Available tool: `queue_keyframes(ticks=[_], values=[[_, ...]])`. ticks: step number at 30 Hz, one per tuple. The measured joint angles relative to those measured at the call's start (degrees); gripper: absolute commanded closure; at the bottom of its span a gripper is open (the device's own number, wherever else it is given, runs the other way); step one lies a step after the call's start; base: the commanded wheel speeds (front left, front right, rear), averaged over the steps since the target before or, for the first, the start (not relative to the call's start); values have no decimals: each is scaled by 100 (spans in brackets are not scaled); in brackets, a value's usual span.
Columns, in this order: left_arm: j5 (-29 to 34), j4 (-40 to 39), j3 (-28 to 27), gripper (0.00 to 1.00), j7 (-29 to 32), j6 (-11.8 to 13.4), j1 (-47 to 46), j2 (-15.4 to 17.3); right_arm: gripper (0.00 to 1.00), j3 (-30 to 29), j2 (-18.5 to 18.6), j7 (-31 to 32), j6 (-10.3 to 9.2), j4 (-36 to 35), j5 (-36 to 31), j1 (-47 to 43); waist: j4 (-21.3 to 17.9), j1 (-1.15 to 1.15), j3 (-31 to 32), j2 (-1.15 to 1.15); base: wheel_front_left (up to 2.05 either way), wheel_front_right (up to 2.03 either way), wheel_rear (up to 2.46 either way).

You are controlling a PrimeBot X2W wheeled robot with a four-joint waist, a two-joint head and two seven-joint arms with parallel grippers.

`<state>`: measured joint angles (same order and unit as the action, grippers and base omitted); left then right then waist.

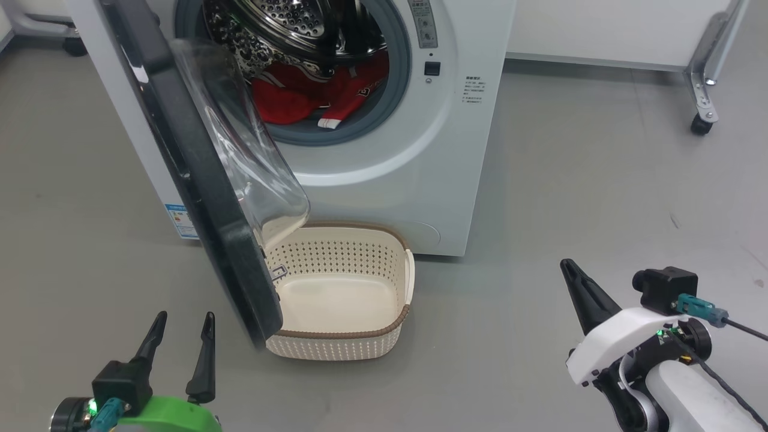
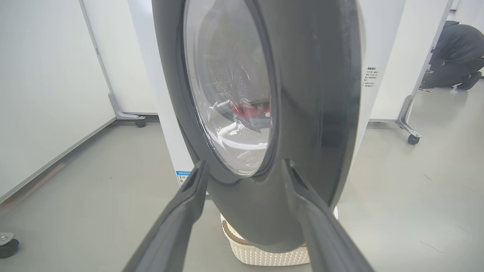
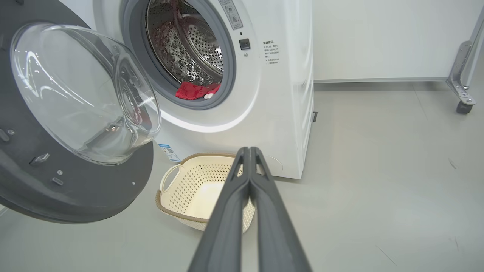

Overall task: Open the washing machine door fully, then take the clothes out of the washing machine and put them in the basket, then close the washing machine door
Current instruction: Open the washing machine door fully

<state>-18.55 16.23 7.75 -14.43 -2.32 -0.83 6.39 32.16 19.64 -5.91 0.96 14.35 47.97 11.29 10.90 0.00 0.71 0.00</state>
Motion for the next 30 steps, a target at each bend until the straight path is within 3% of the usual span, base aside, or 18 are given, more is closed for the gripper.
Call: queue_keyframes(ticks=[8,16,17,18,30], values=[[1,-52,-145,0,0,-8,57,-9,100,-172,115,-720,-396,-48,-366,-439,-277,0,71,0,0,0,0],[47,-89,-186,0,0,-59,58,-33,100,-428,69,-805,-603,-146,-510,-790,-380,0,66,0,0,0,0],[49,-89,-189,0,0,-85,58,-34,64,-441,68,-805,-617,-160,-573,-831,-386,0,67,0,0,0,0],[49,-90,-193,0,0,-101,60,-34,0,-463,67,-809,-626,-181,-643,-855,-394,0,67,0,0,0,0],[60,-90,-299,0,0,-126,159,-76,0,-826,-59,-812,-676,-489,-909,-1067,-454,0,58,0,0,0,0]])
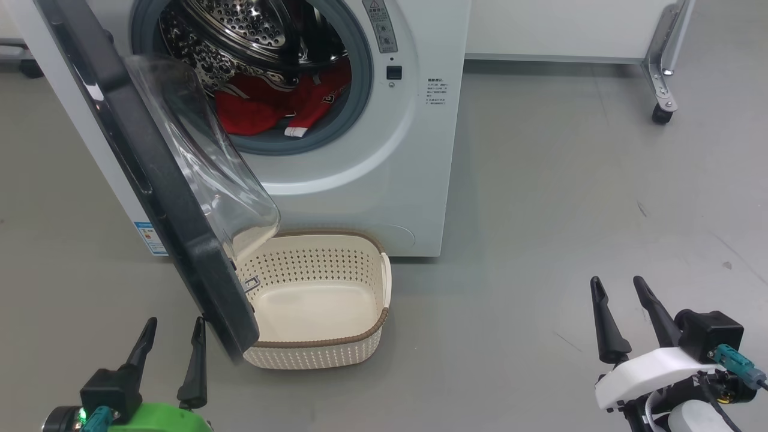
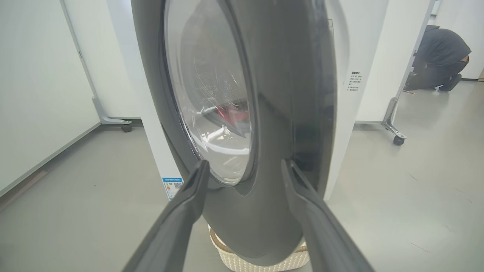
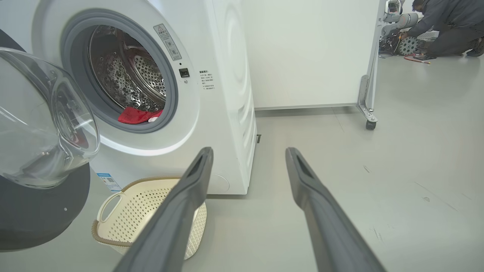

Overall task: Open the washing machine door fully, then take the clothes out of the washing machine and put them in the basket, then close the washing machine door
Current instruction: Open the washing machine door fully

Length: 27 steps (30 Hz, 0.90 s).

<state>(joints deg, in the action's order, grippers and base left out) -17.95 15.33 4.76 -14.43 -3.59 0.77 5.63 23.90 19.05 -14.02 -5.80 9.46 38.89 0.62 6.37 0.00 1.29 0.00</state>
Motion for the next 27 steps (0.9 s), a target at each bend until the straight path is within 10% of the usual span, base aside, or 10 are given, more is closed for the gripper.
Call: queue_keyframes(ticks=[27], values=[[149,0,-98,0,0,-82,41,-122,0,-525,-307,-1,-22,-487,-464,-385,57,0,-6,0,0,0,0]])
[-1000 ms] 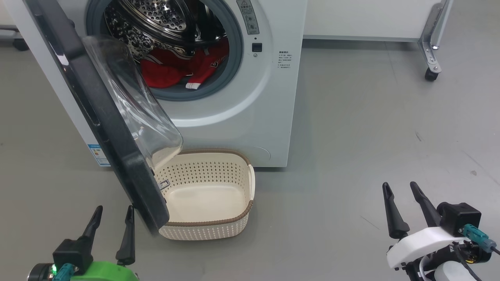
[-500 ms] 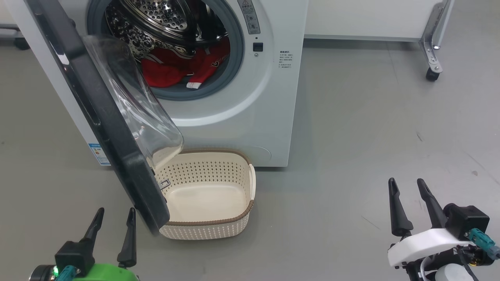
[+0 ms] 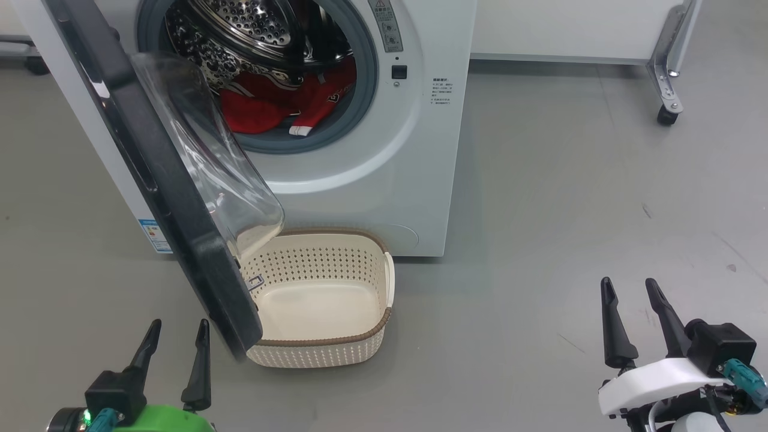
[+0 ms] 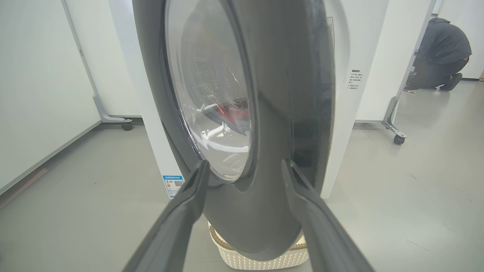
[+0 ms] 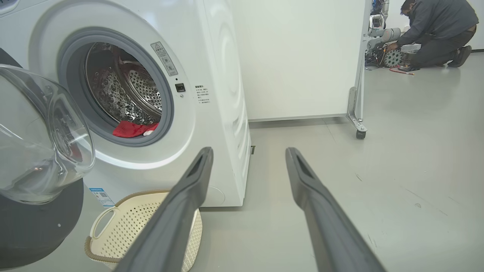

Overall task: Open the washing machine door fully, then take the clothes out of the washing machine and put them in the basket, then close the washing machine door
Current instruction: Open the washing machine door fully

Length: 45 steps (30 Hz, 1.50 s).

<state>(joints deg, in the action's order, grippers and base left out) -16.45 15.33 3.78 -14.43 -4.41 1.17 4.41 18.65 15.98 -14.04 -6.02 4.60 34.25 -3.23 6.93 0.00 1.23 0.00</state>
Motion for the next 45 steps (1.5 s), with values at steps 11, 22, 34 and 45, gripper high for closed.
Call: queue_keyframes(ticks=[11,22,34,45], values=[[41,0,-44,0,0,-43,2,-30,0,-104,-78,0,63,-54,-136,-90,19,0,-14,0,0,0,0],[86,-2,-67,0,0,-51,2,-59,0,-186,-126,0,135,-68,-215,-199,29,0,-24,0,0,0,0],[88,-2,-140,0,0,-94,2,-103,0,-289,-204,-10,190,-86,-318,-216,31,0,-48,0,0,0,0],[101,11,-166,100,0,-143,2,-119,0,-352,-301,-10,243,-84,-376,-320,37,0,-82,0,0,0,0]])
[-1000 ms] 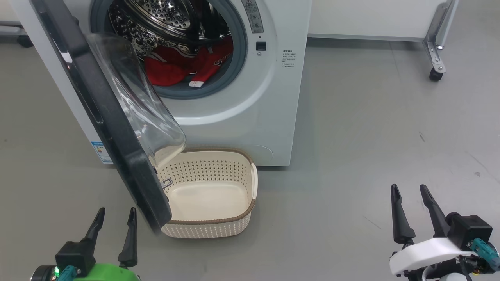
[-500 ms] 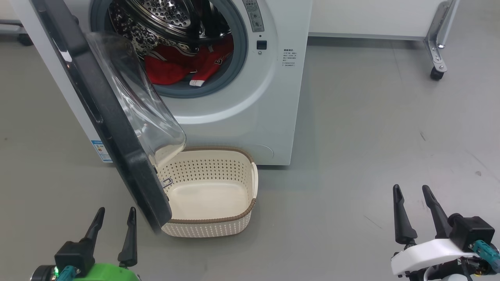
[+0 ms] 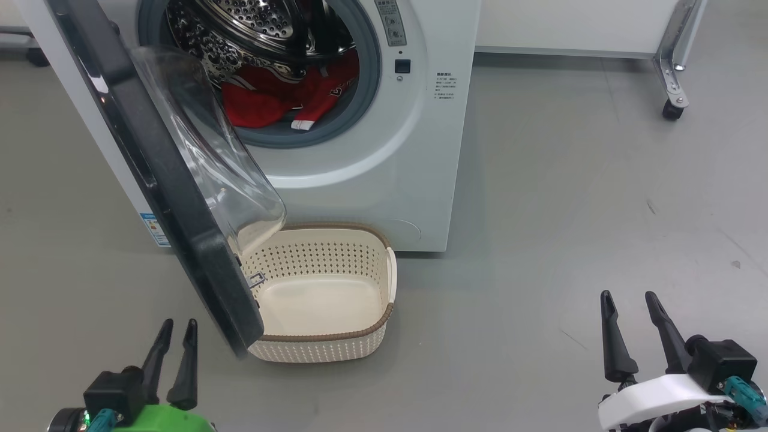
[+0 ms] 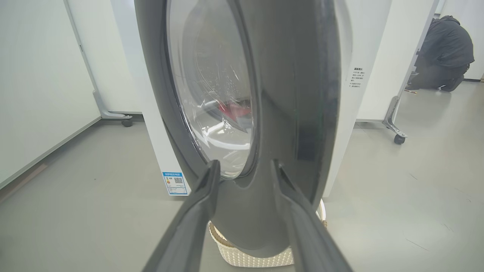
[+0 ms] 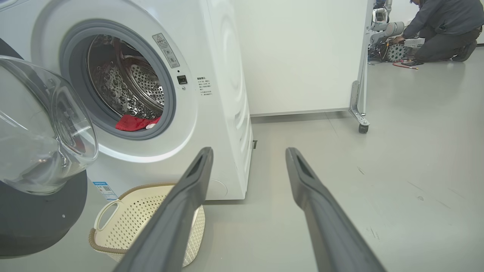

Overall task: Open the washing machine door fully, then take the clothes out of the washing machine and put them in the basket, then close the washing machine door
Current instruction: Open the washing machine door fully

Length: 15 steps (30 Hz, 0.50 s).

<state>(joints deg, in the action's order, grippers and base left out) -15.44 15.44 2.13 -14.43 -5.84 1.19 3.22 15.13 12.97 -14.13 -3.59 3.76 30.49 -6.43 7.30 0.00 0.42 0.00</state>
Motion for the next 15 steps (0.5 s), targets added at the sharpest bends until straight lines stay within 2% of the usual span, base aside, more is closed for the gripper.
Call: queue_keyframes(ticks=[15], values=[[2,-183,-67,100,0,-30,-8,-12,0,-114,-65,-5,96,3,-148,1,29,0,-33,0,0,0,0]])
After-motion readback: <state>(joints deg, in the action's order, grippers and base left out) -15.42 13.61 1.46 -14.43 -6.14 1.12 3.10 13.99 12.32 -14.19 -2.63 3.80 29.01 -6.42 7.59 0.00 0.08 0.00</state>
